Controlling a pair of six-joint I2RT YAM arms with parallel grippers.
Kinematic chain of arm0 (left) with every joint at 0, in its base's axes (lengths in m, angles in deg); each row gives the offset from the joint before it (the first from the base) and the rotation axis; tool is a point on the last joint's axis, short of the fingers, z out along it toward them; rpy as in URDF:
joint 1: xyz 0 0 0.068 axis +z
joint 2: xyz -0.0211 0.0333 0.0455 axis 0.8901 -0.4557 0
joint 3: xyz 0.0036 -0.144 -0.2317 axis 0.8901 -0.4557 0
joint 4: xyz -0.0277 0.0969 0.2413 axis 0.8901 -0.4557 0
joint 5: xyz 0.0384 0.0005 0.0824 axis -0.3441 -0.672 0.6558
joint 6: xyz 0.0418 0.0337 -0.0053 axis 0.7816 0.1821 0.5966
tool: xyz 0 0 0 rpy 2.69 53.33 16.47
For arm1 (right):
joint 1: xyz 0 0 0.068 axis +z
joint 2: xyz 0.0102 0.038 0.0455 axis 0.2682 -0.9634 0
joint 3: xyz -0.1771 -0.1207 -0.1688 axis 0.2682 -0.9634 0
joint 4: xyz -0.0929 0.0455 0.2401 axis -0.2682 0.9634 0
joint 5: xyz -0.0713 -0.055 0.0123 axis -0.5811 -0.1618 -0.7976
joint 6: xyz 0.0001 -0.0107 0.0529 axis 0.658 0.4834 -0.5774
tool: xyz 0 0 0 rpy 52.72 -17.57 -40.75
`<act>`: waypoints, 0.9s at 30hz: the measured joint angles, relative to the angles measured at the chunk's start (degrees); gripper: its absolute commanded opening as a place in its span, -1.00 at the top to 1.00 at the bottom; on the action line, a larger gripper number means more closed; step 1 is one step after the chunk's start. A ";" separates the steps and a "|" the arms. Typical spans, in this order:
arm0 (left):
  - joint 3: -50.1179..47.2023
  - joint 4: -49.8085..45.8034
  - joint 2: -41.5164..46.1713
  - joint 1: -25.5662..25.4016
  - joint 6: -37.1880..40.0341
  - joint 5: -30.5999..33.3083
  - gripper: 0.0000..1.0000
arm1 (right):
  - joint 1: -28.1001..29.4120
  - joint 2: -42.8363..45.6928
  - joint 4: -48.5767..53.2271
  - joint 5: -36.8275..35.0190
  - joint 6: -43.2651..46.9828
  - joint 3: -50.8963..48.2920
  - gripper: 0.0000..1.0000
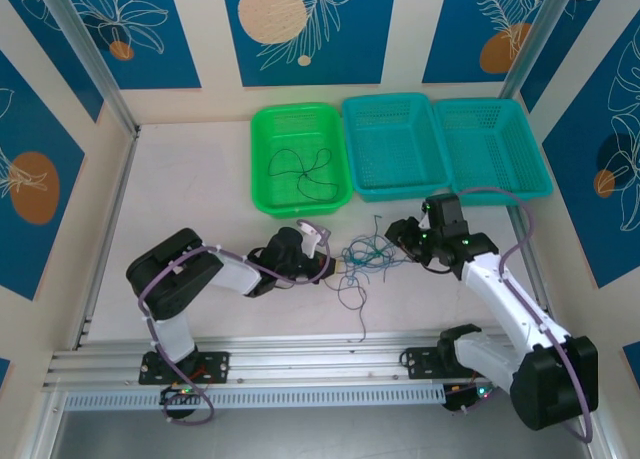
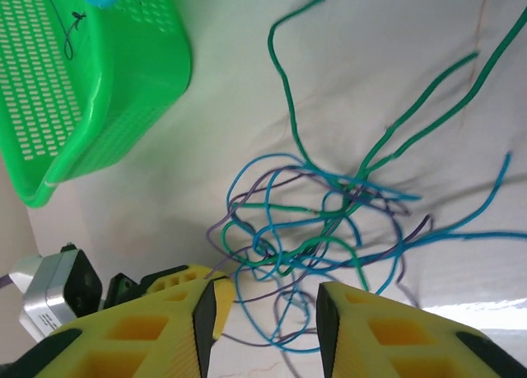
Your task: Untangle the cables
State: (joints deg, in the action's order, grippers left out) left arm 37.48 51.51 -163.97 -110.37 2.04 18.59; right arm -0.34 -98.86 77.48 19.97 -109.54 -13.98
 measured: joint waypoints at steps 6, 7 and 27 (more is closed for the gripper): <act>0.00 -0.17 0.00 -0.04 0.00 0.20 1.00 | 7.48 -7.96 -1.22 0.22 -6.64 1.07 -0.03; 0.00 -0.17 0.00 -0.04 0.00 0.22 1.00 | 8.41 -9.46 -1.62 0.31 -6.73 1.62 -0.02; -2.19 -0.15 1.51 0.02 -0.57 4.22 1.00 | 7.96 -26.93 -11.58 0.44 -8.13 9.55 1.00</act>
State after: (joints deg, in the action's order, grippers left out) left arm 35.29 51.36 -162.46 -110.35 1.47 22.80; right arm 7.62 -125.79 65.90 20.40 -117.67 -4.42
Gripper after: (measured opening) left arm 0.050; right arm 0.063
